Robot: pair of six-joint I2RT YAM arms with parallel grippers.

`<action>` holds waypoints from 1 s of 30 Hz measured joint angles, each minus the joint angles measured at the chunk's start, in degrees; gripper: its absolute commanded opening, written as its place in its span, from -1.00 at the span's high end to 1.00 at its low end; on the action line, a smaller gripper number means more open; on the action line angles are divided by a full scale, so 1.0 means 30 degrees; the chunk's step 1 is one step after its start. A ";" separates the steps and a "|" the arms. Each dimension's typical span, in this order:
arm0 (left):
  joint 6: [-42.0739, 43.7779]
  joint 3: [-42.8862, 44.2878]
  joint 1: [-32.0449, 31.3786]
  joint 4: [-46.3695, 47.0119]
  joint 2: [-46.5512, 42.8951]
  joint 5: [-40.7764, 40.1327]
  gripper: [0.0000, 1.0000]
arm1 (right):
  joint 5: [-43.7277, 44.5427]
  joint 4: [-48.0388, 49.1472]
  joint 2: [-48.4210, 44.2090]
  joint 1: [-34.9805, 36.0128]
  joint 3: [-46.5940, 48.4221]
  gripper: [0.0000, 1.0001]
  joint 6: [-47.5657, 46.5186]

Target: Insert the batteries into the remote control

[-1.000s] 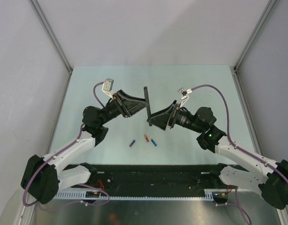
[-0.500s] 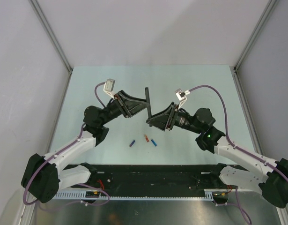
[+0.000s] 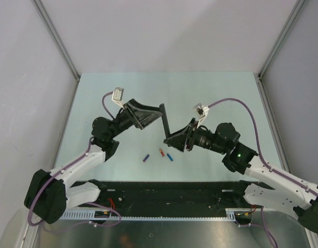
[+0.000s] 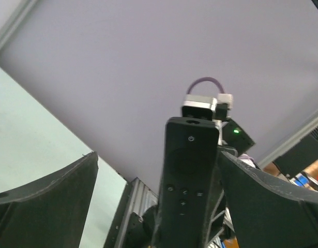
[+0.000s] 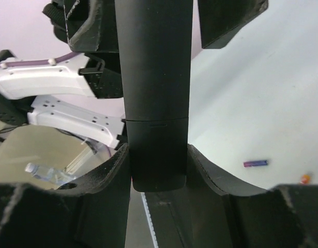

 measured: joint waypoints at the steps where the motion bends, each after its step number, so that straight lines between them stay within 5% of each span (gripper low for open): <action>1: 0.0051 -0.0131 0.0138 -0.0036 -0.0015 -0.0044 -0.99 | 0.0517 -0.0743 -0.0233 0.0182 0.0189 0.34 -0.0393; 8: 0.2841 -0.0423 0.0022 -0.4306 -0.2127 -0.1486 -0.99 | 0.6521 -0.6958 -0.0328 0.2113 0.2637 0.34 -0.2892; 14: 0.6135 0.0743 -0.2390 -1.0681 -0.4029 -0.5078 -0.99 | 1.1686 -1.0331 0.0648 0.4124 0.3359 0.35 -0.4109; 20: 0.7388 0.1224 -0.4583 -1.3712 -0.3104 -0.7395 -0.92 | 1.3959 -1.1650 0.1785 0.5326 0.3643 0.35 -0.4393; 30: 0.7614 0.1341 -0.5304 -1.5365 -0.1676 -0.8553 -0.51 | 1.5183 -1.1642 0.2324 0.6390 0.4051 0.35 -0.4379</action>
